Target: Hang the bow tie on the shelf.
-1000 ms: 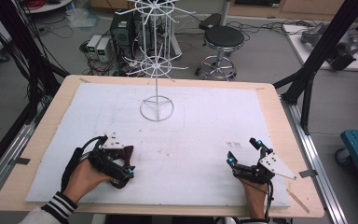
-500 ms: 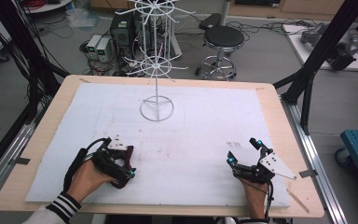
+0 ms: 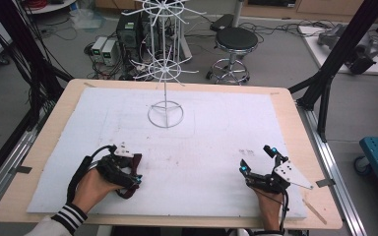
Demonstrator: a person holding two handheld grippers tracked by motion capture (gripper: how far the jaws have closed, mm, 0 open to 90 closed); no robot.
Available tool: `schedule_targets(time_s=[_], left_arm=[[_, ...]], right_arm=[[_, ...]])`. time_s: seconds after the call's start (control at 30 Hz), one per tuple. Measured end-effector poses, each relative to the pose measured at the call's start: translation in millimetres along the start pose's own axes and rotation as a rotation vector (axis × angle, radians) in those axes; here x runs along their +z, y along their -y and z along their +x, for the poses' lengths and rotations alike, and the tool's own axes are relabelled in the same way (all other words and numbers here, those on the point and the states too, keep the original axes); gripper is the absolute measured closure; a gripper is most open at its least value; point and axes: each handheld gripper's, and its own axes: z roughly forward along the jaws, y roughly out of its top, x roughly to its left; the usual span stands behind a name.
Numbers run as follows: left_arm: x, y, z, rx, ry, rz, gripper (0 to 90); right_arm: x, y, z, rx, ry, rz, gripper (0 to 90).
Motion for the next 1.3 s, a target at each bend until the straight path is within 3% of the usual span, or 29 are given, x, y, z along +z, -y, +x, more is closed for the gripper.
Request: schedule_targets(time_s=[0.1, 0.27, 0.63, 0.93, 1.3], left_arm=[[-0.2, 0.0, -0.1, -0.006, -0.007, 0.001, 36.9], [-1.3, -0.7, 1.4, -0.051, -0.004, 0.022, 46.6], [-1.8, -1.9, 1.6, -0.058, 0.022, 0.047, 71.6], [-5.3, -1.6, 0.4, -0.031, -0.006, 0.018, 75.9], [-17.5, -1.3, 4.6, -0.034, 0.0, -0.067, 76.2]], right_arm=[[-0.1, 0.1, 0.0, 0.004, 0.0, 0.0, 2.7], [0.1, 0.0, 0.0, 0.003, 0.0, -0.002, 2.7], [-0.1, 0.1, 0.2, 0.005, 0.0, 0.0, 2.7], [0.2, 0.1, 0.0, 0.001, 0.0, -0.002, 2.7], [0.2, 0.0, 0.1, 0.0, 0.0, -0.003, 2.7]])
